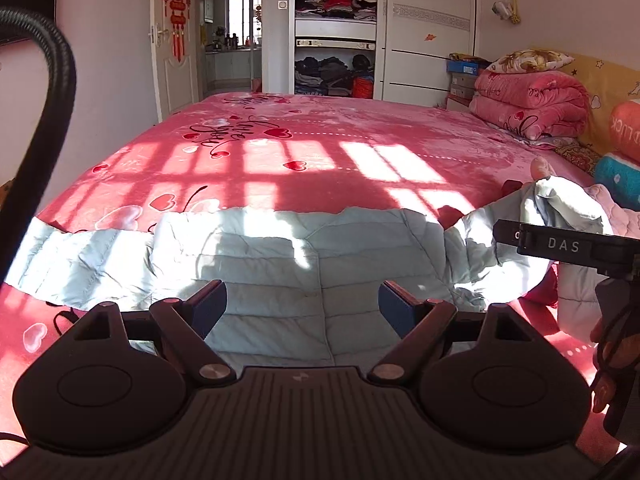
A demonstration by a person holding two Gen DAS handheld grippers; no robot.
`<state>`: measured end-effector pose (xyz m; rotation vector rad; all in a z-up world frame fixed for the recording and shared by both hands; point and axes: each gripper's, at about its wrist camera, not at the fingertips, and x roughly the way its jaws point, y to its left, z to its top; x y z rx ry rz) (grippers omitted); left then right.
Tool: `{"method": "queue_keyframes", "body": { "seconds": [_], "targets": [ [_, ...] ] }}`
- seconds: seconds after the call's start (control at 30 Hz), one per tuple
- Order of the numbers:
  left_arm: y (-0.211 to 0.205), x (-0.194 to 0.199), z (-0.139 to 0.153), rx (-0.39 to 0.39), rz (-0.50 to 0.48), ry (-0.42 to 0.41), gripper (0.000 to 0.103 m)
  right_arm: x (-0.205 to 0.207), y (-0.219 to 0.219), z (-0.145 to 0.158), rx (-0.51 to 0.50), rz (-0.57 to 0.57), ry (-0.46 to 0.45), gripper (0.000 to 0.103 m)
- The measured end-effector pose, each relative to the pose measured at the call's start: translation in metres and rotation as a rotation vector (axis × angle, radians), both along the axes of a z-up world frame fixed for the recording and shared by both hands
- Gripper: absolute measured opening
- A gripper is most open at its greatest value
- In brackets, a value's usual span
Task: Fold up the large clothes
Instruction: 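Withdraw both open grippers from the flattened jacket, then grasp the raised light blue jacket sleeve with the left gripper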
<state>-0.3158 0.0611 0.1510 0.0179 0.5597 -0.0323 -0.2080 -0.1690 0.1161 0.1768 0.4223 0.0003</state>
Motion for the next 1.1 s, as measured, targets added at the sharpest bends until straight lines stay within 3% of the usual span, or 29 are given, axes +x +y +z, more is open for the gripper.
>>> {"method": "queue_keyframes", "body": {
  "seconds": [0.23,0.43,0.73,1.1],
  "targets": [
    [0.001,-0.004,0.009,-0.065,-0.059,-0.016,0.103,-0.033,-0.017,0.010,0.001,-0.089,-0.024,0.098],
    [-0.022,-0.012,0.015,-0.106,-0.110,-0.028,0.103,-0.059,-0.034,0.014,-0.005,-0.164,-0.037,0.098],
    [-0.058,-0.028,0.029,-0.113,-0.196,-0.062,0.103,-0.088,-0.066,0.011,0.016,-0.274,-0.059,0.100],
    [-0.108,-0.028,0.028,-0.101,-0.272,-0.037,0.103,-0.100,-0.114,-0.006,0.079,-0.392,-0.052,0.102]
  ]
}}
